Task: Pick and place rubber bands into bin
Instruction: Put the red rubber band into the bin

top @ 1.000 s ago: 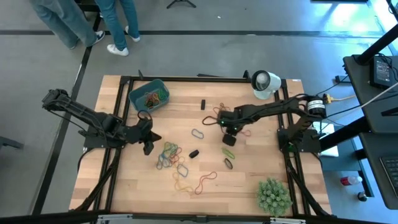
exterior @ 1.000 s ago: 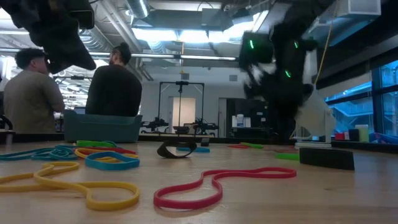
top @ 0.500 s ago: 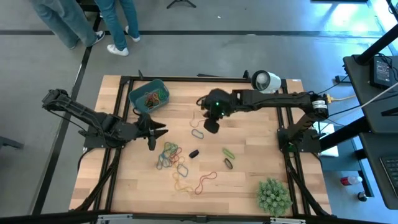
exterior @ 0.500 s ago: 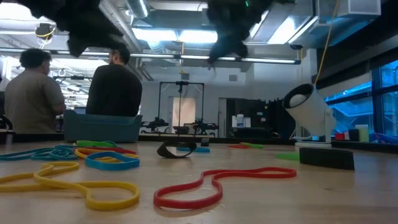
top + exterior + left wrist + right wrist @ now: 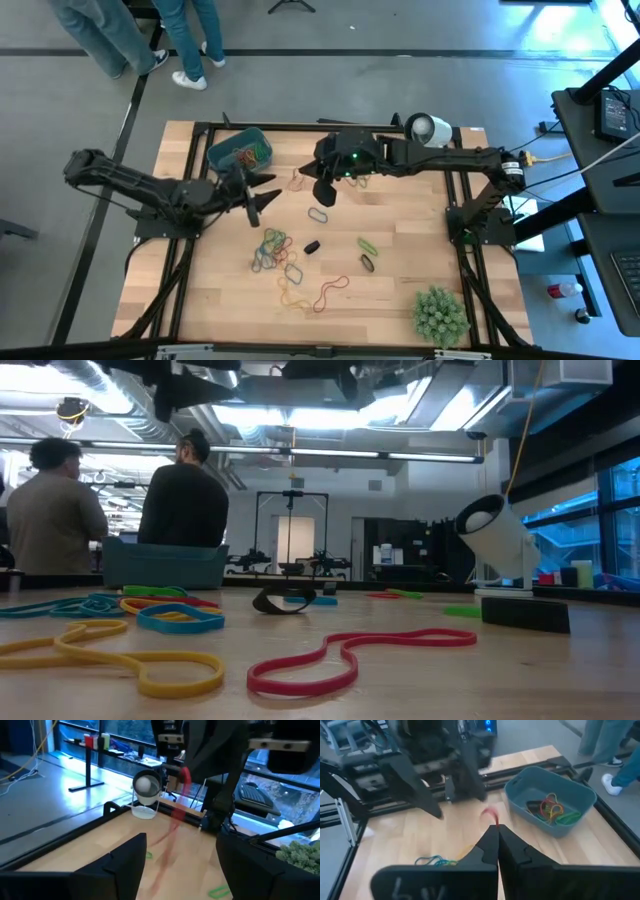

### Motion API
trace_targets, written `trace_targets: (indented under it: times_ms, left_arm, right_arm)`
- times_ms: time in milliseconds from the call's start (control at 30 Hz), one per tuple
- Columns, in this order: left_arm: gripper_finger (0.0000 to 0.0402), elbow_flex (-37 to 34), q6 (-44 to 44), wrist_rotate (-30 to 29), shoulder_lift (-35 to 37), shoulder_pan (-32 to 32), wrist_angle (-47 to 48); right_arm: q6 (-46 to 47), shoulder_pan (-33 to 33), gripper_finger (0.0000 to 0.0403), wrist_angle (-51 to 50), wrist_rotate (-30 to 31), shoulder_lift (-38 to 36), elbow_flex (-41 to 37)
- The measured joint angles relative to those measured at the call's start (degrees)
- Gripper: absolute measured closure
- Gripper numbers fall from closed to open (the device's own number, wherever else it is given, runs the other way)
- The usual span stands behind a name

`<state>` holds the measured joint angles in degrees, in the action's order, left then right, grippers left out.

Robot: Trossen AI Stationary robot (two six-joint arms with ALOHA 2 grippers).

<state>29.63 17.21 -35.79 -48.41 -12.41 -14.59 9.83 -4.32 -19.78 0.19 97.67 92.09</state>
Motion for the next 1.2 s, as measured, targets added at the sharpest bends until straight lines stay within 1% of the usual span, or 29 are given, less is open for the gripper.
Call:
trace_targets:
  times_ms: [233,300,367,433,567,633,767,800,933,1033,1100,1200]
  left_arm:
    - [0.0167,0.0,-0.93,8.97,-5.62,5.44,-4.95]
    - [0.0169,0.2,-1.09,10.63,-7.35,6.26,-6.17]
    - [0.018,0.92,-1.09,11.62,-8.92,6.95,-6.19]
    - [0.0202,1.62,-1.13,12.56,-10.24,7.41,-6.31]
    - [0.0263,2.89,-2.42,15.68,-12.14,8.43,-6.27]
    - [0.0297,3.16,-2.92,16.57,-12.53,8.81,-6.27]
    - [0.0378,3.19,-2.99,18.03,-12.51,9.5,-6.1]
    - [0.0389,3.19,-2.99,18.07,-12.41,9.62,-5.87]
    - [0.0399,3.19,-3.49,18.11,-12.32,10.32,-5.51]
    - [0.0398,3.19,-3.47,17.78,-12.32,10.87,-5.28]
    - [0.0391,3.19,-3.47,18.06,-12.32,11.1,-5.29]
    - [0.0368,3.19,-3.44,19.35,-12.32,11.08,-5.3]
  right_arm:
    - [0.25,0.33,0.0403,-0.16,-0.31,0.69,-0.04]
    - [0.22,0.43,0.0403,-0.18,-0.34,0.7,-0.04]
    - [0.21,0.46,0.0403,-0.19,-0.37,0.7,-0.04]
    - [0.21,0.46,0.0403,-0.49,-0.4,0.7,-0.04]
    - [0.2,0.46,0.0403,-0.88,-0.46,0.7,-0.04]
    - [0.19,0.44,0.0403,-1.36,-0.46,0.7,-0.04]
    - [0.19,0.44,0.0403,-1.47,-0.46,0.7,-0.04]
    - [0.19,0.44,0.0403,-1.54,-0.46,0.7,-0.04]
    - [0.19,0.44,0.0403,-1.59,-0.46,0.7,-0.04]
    - [0.28,0.44,0.0403,-2.09,-0.46,0.7,-0.04]
    - [0.3,0.44,0.0403,-2.42,-0.46,0.7,-0.04]
    - [0.32,0.44,0.0403,-2.52,-0.46,0.7,-0.04]
